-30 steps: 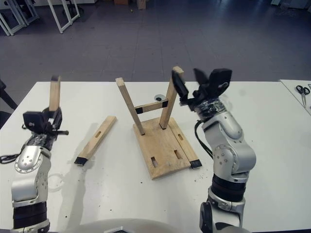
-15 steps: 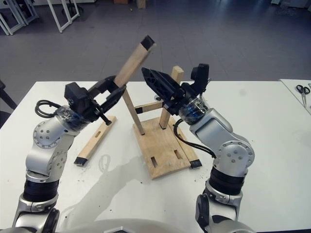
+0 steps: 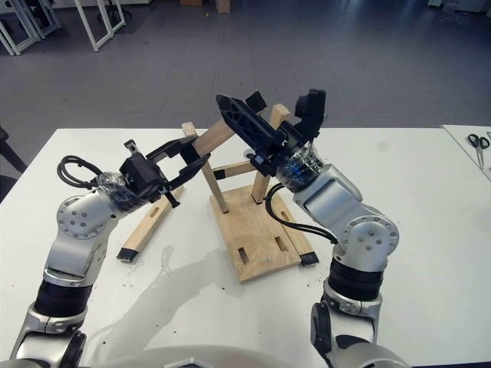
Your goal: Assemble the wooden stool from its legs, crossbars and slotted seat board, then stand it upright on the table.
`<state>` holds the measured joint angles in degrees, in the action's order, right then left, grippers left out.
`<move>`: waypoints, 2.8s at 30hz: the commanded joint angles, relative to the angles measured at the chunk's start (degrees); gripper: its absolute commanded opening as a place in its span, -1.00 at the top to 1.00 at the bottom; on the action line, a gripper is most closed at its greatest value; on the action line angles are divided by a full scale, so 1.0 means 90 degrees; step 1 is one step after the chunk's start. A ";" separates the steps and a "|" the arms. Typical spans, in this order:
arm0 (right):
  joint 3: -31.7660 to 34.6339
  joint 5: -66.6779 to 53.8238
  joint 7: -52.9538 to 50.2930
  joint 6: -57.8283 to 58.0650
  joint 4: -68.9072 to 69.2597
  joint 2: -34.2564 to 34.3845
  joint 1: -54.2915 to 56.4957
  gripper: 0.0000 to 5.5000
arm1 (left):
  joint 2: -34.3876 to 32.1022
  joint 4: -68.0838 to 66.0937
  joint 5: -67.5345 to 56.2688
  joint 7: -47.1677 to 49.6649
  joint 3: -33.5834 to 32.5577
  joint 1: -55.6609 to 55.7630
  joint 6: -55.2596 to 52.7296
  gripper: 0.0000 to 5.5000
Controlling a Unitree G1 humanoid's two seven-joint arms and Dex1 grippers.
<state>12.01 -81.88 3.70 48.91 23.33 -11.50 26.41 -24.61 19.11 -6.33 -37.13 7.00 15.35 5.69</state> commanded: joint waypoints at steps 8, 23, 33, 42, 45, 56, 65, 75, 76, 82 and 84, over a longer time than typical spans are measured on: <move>-0.0155 -0.0060 0.0081 -0.0242 0.0082 -0.0264 0.0109 0.66 | -0.0135 -0.0240 0.0207 0.0034 -0.0051 0.0073 0.0226 0.52; 0.0290 -0.0615 -0.0166 -0.0321 -0.0071 -0.0691 -0.0349 0.86 | -0.0193 -0.0648 0.0711 0.0146 0.0050 -0.0271 0.1147 0.07; 0.1180 0.0360 0.1170 -0.0059 -0.1098 -0.2447 -0.2140 0.86 | -0.0138 -0.0944 0.1691 0.1052 -0.0091 -0.1237 0.1521 -0.02; 0.0735 0.2398 0.1994 -0.0776 -0.2349 -0.2295 -0.1998 0.86 | -0.0090 -0.0975 0.1738 0.1147 0.0055 -0.1205 0.1379 -0.02; 0.0547 0.2952 0.2206 -0.1022 -0.2755 -0.2134 -0.1893 0.86 | -0.0090 -0.0975 0.1732 0.1146 0.0066 -0.1200 0.1351 -0.02; -0.0162 0.4620 0.2394 -0.1377 -0.2864 -0.2075 -0.1855 0.86 | -0.0069 -0.0979 0.1751 0.1181 0.0112 -0.1188 0.1293 -0.02; -0.0170 0.5596 0.1347 -0.0214 -0.1745 -0.2671 -0.1884 0.86 | -0.0065 -0.0976 0.1785 0.1217 0.0099 -0.1248 0.1256 -0.02; 0.0001 0.6054 0.1376 0.0135 -0.1992 -0.2818 -0.1348 0.86 | -0.0052 -0.1017 0.1791 0.1240 0.0134 -0.1232 0.1245 -0.02; 0.0049 0.6039 0.1376 0.0140 -0.1976 -0.2789 -0.1291 0.86 | -0.0054 -0.1017 0.1794 0.1251 0.0133 -0.1242 0.1246 -0.02; 0.0436 0.6056 0.1206 0.0251 -0.1754 -0.2822 -0.0758 0.53 | -0.0077 -0.1060 0.1786 0.1251 0.0125 -0.1243 0.1250 -0.02; 0.0555 0.6059 0.1119 0.0346 -0.1677 -0.2844 -0.0457 0.42 | -0.0084 -0.1063 0.1778 0.1246 0.0118 -0.1257 0.1251 -0.02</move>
<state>15.65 -27.28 14.78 50.50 6.95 -36.48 19.02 -25.07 9.88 9.64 -25.92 8.12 4.11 17.47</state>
